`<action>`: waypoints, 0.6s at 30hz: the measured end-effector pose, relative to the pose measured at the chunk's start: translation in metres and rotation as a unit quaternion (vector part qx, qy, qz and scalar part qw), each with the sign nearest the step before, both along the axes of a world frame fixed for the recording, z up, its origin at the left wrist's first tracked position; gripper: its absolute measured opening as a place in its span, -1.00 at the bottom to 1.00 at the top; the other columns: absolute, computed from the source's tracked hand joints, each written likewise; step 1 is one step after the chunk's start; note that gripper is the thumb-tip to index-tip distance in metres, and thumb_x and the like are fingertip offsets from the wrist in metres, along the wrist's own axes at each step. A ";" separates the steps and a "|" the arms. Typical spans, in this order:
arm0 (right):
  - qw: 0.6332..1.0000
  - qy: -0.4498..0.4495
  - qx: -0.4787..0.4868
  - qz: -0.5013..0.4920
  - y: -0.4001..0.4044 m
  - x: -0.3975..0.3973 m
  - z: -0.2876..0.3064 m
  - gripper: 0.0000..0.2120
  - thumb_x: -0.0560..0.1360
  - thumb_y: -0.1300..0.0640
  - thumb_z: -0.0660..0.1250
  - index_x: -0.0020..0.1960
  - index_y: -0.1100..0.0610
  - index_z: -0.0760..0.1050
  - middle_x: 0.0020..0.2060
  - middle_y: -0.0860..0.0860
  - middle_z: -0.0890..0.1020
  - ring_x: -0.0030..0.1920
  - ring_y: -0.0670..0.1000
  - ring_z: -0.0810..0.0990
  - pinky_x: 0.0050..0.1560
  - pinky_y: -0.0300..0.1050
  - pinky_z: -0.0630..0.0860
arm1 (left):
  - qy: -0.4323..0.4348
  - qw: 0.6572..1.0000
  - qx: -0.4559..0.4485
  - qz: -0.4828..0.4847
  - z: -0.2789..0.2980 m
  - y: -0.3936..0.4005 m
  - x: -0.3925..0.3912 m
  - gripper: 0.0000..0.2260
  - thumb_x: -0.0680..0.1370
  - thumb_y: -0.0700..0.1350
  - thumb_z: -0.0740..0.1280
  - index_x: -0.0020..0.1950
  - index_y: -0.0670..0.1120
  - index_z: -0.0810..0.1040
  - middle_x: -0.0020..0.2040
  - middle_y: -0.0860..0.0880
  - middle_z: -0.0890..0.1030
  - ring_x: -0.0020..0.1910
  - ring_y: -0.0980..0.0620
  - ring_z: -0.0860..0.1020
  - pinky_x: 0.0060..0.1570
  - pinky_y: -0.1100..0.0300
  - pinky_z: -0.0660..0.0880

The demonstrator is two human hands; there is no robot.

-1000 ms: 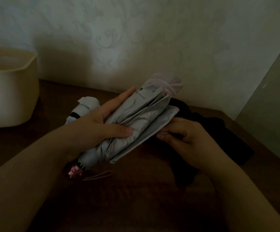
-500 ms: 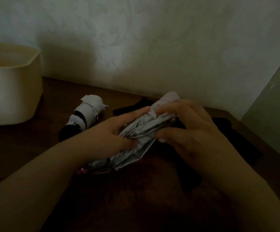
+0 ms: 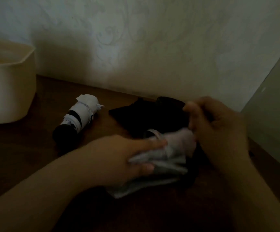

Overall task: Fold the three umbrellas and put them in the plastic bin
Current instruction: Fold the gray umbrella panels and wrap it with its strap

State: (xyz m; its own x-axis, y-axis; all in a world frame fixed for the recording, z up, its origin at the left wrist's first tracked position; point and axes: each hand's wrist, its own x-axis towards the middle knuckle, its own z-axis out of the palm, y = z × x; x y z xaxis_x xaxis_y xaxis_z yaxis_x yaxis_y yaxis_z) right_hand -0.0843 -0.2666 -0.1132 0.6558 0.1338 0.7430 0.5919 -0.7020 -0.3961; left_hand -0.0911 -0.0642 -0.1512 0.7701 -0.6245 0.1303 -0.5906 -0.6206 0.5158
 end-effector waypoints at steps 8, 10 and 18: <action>0.999 0.008 0.000 0.048 -0.012 0.003 0.000 -0.86 0.58 0.00 0.13 -0.06 -0.12 0.45 -0.20 -0.19 0.56 -0.16 -0.23 0.53 -0.20 -0.47 0.39 | 0.055 0.989 -0.134 0.016 -0.006 0.005 0.018 -0.56 0.46 0.24 0.11 0.22 0.64 0.02 0.29 0.47 0.29 0.16 0.52 0.33 0.06 0.59 0.34; 0.999 0.043 -0.017 0.028 -0.010 0.005 -0.003 -0.90 0.57 0.00 0.17 -0.05 -0.11 0.46 -0.19 -0.21 0.55 -0.17 -0.24 0.53 -0.22 -0.48 0.39 | 0.067 0.983 -0.167 0.029 -0.004 0.012 0.025 -0.56 0.45 0.21 0.13 0.23 0.60 0.06 0.24 0.56 0.22 0.10 0.63 0.27 0.02 0.66 0.29; 0.981 0.188 0.046 -0.004 -0.001 0.017 -0.018 -0.87 0.53 -0.01 0.28 -0.20 -0.10 0.45 -0.24 -0.14 0.56 -0.23 -0.23 0.52 -0.33 -0.40 0.39 | 0.057 0.980 -0.186 0.035 -0.003 0.015 0.027 -0.54 0.45 0.17 0.15 0.24 0.53 0.03 0.16 0.61 0.14 -0.01 0.74 0.22 -0.07 0.73 0.24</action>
